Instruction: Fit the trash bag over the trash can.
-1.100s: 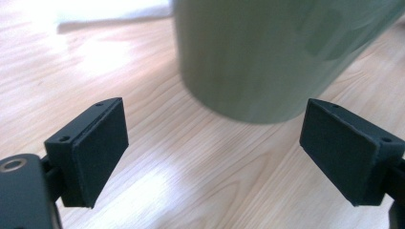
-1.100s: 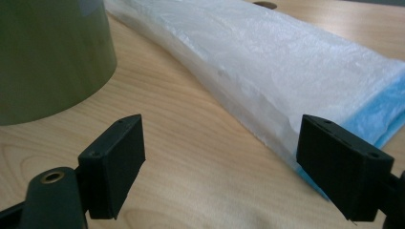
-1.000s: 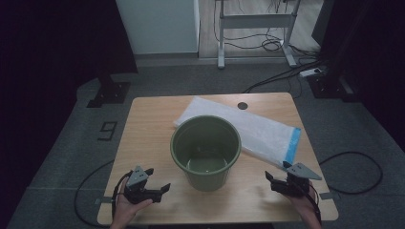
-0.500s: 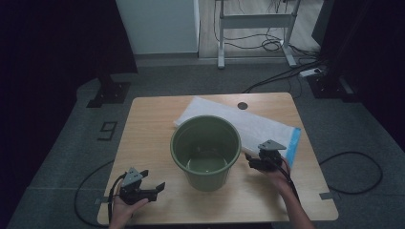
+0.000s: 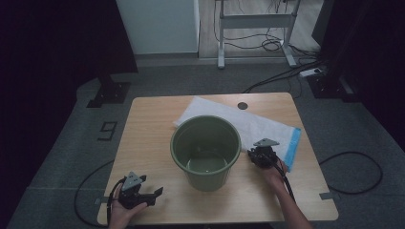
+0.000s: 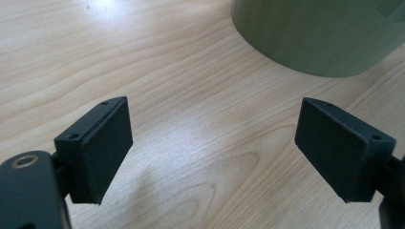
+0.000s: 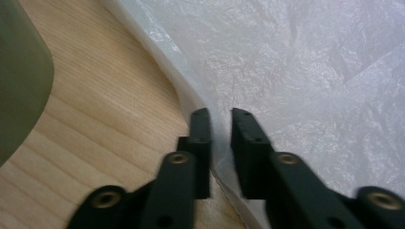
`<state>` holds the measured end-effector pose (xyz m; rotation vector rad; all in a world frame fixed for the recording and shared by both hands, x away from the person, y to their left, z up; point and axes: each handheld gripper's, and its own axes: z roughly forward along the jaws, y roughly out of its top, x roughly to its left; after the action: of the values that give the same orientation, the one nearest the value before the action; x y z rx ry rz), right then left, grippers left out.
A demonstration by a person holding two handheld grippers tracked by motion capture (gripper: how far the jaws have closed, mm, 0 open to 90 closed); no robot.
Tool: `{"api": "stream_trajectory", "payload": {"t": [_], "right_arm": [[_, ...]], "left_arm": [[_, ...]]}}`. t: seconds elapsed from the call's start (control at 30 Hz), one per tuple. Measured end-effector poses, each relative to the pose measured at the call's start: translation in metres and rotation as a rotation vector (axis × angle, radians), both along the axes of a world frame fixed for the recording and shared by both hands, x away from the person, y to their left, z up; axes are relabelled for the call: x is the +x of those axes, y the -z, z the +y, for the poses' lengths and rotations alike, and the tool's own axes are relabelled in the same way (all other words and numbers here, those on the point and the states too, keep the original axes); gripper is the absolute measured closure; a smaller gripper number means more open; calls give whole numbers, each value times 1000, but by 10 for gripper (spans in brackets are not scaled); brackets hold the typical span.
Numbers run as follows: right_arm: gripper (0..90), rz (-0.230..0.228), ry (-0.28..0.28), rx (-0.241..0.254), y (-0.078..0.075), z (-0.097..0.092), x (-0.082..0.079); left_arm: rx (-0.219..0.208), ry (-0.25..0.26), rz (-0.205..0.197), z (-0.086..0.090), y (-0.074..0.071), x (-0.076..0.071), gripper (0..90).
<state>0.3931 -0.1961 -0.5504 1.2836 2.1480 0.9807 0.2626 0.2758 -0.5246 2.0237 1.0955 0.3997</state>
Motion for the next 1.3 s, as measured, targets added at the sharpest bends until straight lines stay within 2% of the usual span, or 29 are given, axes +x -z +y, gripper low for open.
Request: {"api": "stream_trajectory", "payload": {"t": [0.07, 0.1, 0.17, 0.2, 0.23, 0.27, 0.3, 0.33, 0.37, 0.47, 0.53, 0.57, 0.63, 0.77, 0.83, 0.87, 0.9, 0.93, 0.97, 1.0, 1.03, 1.07, 1.1, 1.13, 1.17, 1.2, 1.23, 1.3], "right_arm": [[872, -3, -6, -23, -2, -2, -2], [885, -16, -5, -23, -3, -4, -6], [889, -17, 8, -7, -3, -15, -22], [889, -17, 8, -7, -3, -15, -22], [889, -21, 16, 12, -2, -27, -39], [889, -21, 16, 12, -2, -27, -39], [889, -43, 11, 20, -1, -39, -56], [889, -43, 11, 20, -1, -39, -56], [889, -43, 7, 15, 0, -53, -72], [889, -40, 25, 37, -4, -72, -91], [889, -43, 24, 32, -5, -78, -97], [886, -50, 26, 14, -4, -88, -108], [877, -57, 30, 23, 0, -97, -116], [833, -62, 49, 20, 2, -104, -121], [668, -70, 65, 23, 1, -101, -121], [668, -70, 65, 23, 1, -101, -121], [459, -118, 92, 7, -5, -89, -121], [459, -118, 92, 7, -5, -89, -121], [338, -155, 111, -2, -13, -75, -118], [338, -155, 111, -2, -13, -75, -118], [285, -169, 92, 13, -20, -58, -111], [285, -169, 92, 13, -20, -58, -111], [262, -161, 50, 33, -25, -40, -100], [262, -161, 50, 33, -25, -40, -100], [254, -153, 9, 32, -25, -23, -85], [254, -153, 9, 32, -25, -23, -85], [254, -124, -35, 35, -24, -9, -70], [254, -107, -56, 35, -21, 2, -57]], "left_arm": [[5, -3, -1, 1, 0, 1, 128], [5, -5, -3, 2, -1, 1, 129], [-7, -11, -5, 4, -2, 0, 130], [-7, -11, -5, 4, -2, 0, 132], [-11, -12, -6, 6, -2, -1, 133], [-11, -12, -6, 6, -2, -1, 133], [-9, -15, -9, 7, -3, -1, 135], [-9, -15, -9, 7, -3, -1, 138], [-7, -16, -12, 8, -5, 0, 138], [-23, -21, -6, 8, -5, 0, 138], [-25, -18, -6, 7, -6, 0, 138], [-18, -15, -7, 6, -6, -1, 138], [-15, -18, -7, 6, -6, 0, 138], [-22, -23, -8, 6, -7, -2, 138], [-24, -25, -13, 7, -8, -5, 138], [-24, -25, -13, 7, -8, -5, 138], [-27, -27, -14, 7, -8, -5, 138], [-31, -30, -13, 8, -8, -5, 138], [-43, -37, -12, 10, -8, -6, 138], [-43, -37, -12, 10, -8, -6, 138], [-55, -38, -10, 11, -8, -6, 138], [-55, -38, -10, 11, -8, -6, 138], [-59, -40, -9, 12, -8, -7, 139], [-62, -42, -9, 13, -8, -7, 139], [-61, -42, -9, 13, -8, -8, 138], [-61, -42, -9, 13, -8, -8, 139], [-57, -42, -9, 14, -7, -9, 139], [-56, -42, -7, 15, -6, -10, 138]]}}
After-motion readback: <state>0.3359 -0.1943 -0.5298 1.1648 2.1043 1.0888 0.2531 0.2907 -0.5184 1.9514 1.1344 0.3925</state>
